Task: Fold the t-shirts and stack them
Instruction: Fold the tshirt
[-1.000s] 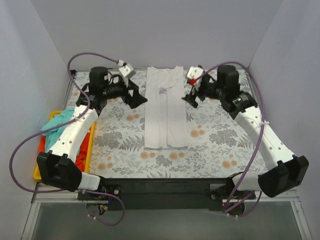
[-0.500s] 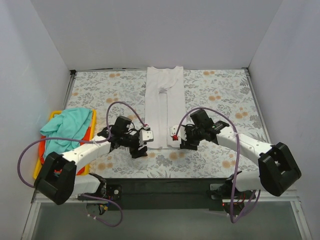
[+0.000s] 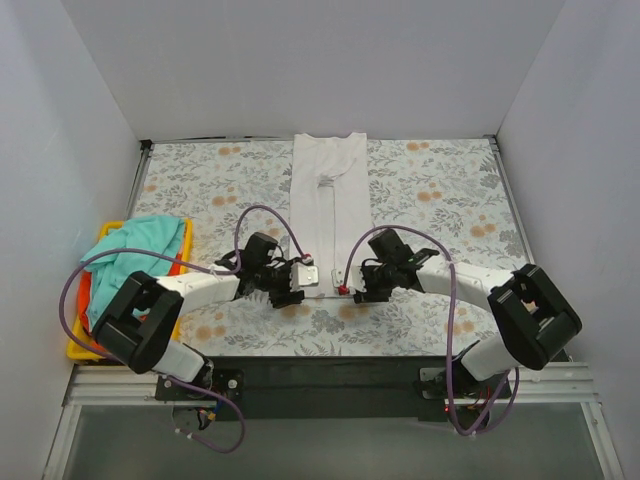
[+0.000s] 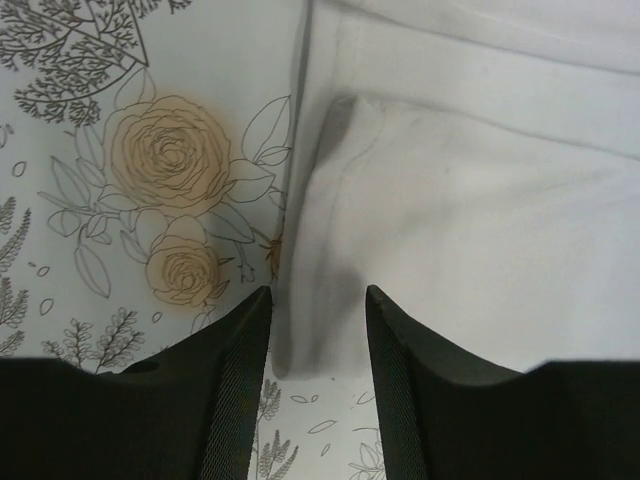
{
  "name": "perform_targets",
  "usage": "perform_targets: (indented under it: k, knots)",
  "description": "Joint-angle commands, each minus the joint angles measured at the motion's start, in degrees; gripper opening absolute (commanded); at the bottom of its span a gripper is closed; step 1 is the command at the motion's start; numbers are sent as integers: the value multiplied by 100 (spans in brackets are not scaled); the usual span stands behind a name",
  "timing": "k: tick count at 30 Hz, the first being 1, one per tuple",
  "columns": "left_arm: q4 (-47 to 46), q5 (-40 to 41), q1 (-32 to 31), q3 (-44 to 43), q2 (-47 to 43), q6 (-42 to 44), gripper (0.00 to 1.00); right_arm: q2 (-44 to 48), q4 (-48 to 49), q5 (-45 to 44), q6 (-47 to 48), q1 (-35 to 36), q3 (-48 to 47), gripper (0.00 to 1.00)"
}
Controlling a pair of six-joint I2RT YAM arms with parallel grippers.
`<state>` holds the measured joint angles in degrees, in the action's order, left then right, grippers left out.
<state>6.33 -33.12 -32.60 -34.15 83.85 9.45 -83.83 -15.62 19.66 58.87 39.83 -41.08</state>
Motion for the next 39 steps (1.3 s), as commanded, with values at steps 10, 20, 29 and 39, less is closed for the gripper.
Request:
perform_targets:
  k: [10, 20, 29, 39]
  knots:
    - [386, 237, -54, -118, 272, 892, 5, -529, 235, -656, -156, 16, 153, 1]
    - [2152, -457, -493, -329, -1089, 733, 0, 831, -1232, -25, -903, 533, -234, 1]
    - [3279, -688, -546, -1031, -1979, 188, 0, 1853, -1980, -33, -931, 728, -716, 1]
    - [2840, -959, 649, -2499, -434, 767, 0, 431, -1954, 152, 97, -160, -2342, 1]
